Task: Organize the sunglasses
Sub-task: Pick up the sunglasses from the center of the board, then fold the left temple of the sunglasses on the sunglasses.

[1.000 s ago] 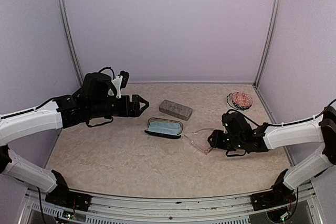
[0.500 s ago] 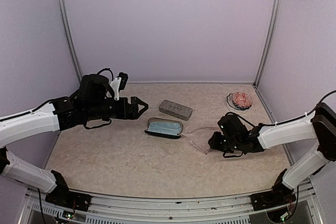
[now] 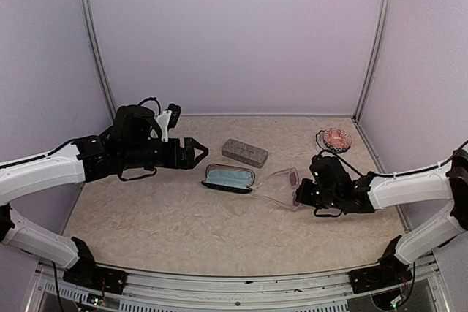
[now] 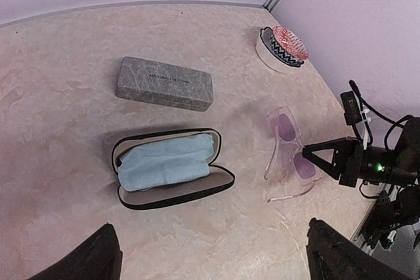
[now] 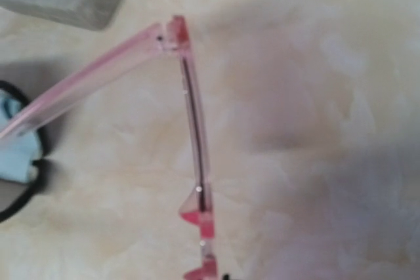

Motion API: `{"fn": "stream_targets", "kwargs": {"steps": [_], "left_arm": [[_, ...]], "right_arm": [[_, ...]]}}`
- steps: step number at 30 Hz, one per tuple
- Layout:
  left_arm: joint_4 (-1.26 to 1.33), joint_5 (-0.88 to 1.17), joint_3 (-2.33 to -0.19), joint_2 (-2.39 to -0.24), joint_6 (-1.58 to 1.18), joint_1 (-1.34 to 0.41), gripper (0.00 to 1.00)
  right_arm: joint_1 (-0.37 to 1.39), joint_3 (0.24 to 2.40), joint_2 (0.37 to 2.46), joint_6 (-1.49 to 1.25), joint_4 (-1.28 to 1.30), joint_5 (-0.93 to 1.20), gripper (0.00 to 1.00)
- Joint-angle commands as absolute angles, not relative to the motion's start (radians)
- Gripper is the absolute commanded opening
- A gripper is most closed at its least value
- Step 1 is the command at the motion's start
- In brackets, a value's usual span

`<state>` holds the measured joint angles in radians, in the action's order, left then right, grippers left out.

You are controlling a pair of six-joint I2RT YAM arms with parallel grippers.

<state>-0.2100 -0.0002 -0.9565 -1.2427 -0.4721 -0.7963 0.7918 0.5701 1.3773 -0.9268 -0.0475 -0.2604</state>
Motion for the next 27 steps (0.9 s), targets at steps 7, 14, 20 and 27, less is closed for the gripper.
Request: {"fn": "stream_targets", "kwargs": {"steps": [7, 14, 20, 27], "left_arm": [[-0.067, 0.206, -0.929, -1.260, -0.493, -0.816, 0.94], [0.178, 0.468, -0.872, -1.300, -0.531, -0.867, 0.79], [0.382, 0.607, -0.865, -1.358, -0.583, -0.919, 0.25], [0.485, 0.664, -0.889, -1.450, -0.616, -0.958, 0.00]], "right_arm": [[0.825, 0.485, 1.240, -0.567, -0.314, -0.143, 0.00], [0.861, 0.432, 1.189, -0.340, -0.536, 0.037, 0.00], [0.876, 0.408, 1.208, -0.274, -0.682, 0.209, 0.00], [0.897, 0.404, 1.216, -0.285, -0.759, 0.306, 0.00]]}}
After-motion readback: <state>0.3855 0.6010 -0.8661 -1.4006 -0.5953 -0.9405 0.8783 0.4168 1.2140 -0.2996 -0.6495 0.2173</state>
